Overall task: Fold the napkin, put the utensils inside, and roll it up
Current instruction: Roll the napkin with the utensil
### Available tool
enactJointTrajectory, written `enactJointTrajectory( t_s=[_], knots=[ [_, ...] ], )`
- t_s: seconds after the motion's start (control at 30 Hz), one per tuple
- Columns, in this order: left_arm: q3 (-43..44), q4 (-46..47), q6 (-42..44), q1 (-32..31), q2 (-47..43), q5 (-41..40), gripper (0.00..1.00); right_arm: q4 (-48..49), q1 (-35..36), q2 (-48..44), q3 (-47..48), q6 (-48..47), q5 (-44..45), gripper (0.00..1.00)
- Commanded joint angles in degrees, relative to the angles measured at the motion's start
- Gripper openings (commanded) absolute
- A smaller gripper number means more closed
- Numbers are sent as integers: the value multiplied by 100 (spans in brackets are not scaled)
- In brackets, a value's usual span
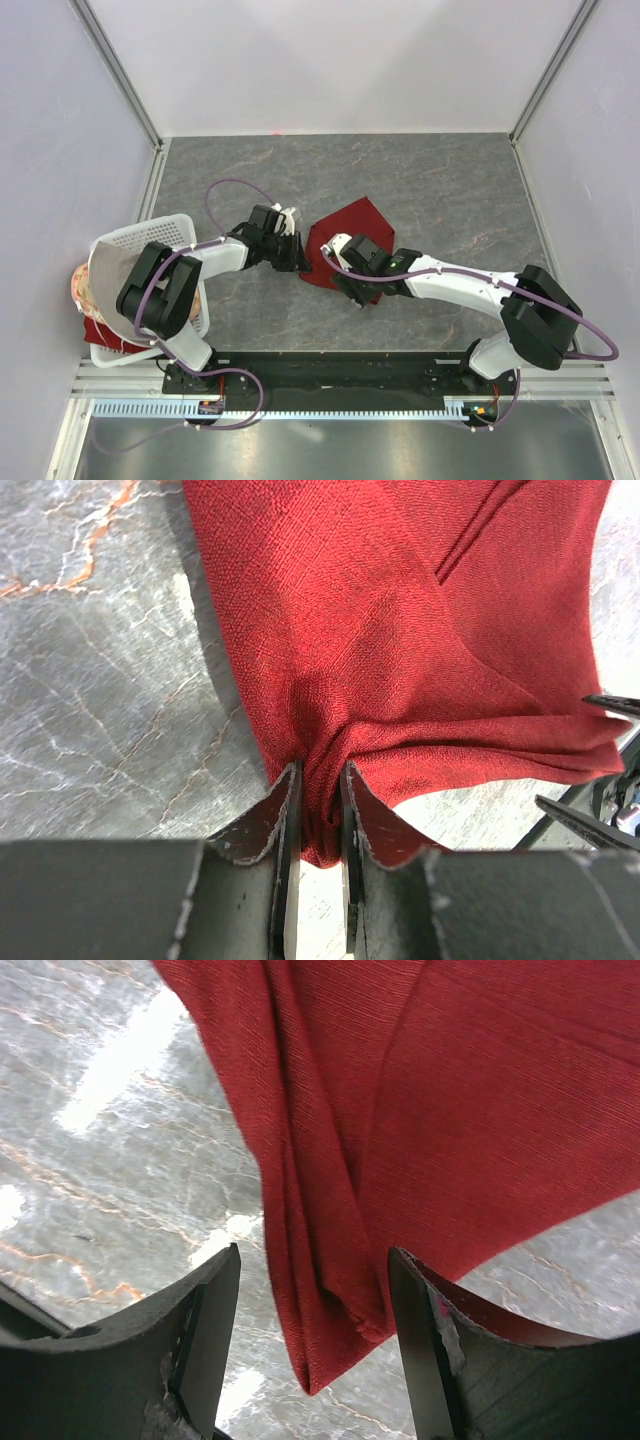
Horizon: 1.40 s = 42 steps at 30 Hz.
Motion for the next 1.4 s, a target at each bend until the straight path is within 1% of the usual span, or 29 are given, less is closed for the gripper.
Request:
enactJointTrajectory(
  t_s=[0.0,0.23,0.33,0.37,0.4,0.47,0.5,0.6,0.73,0.77,0.83,0.87,1.0,1.1,1.17,1.27,1.33,1.37],
  knots=[
    [38,-515,292,38,93,-422,2,-33,156,-70,101,7,570,69],
    [56,-533,319,38,84,-387,2,-120,174,-18,215,-107,641,70],
    [82,-559,319,38,75,-422,2,-339,174,202,285,-81,387,66],
    [91,-594,319,38,84,-413,2,-392,174,298,321,-46,282,64],
    [126,-611,319,38,84,-405,2,-428,174,343,338,-28,159,57],
    [170,-664,310,38,110,-422,2,-507,165,448,365,42,-105,47],
    [222,-751,319,38,110,-457,2,-542,156,492,400,77,-219,40],
    [328,-945,354,38,128,-580,2,-613,-1,650,453,78,-939,31],
    [469,-1208,407,38,154,-765,2,-587,-326,747,444,34,-1958,26],
    [530,-1262,415,38,189,-808,2,-569,-527,782,418,8,-2404,24],
    [583,-1367,459,38,216,-870,2,-499,-870,826,374,-45,-2881,22],
    [618,-1402,468,38,233,-870,2,-455,-994,870,304,-63,-3388,20],
    [653,-1482,503,38,321,-870,2,-279,-1504,1160,181,-212,-4542,19],
    [680,-1552,530,38,391,-923,2,-60,-1821,1529,92,-160,-5009,18],
    [697,-1596,547,38,444,-976,2,55,-1997,1740,40,-55,-5054,18],
    [724,-1649,565,38,515,-985,2,90,-2103,1741,31,60,-4774,21],
    [741,-1675,574,38,550,-985,2,90,-2111,1487,48,139,-4625,26],
    [750,-1693,574,38,541,-976,2,73,-2103,1372,92,165,-4589,34]
  ],
)
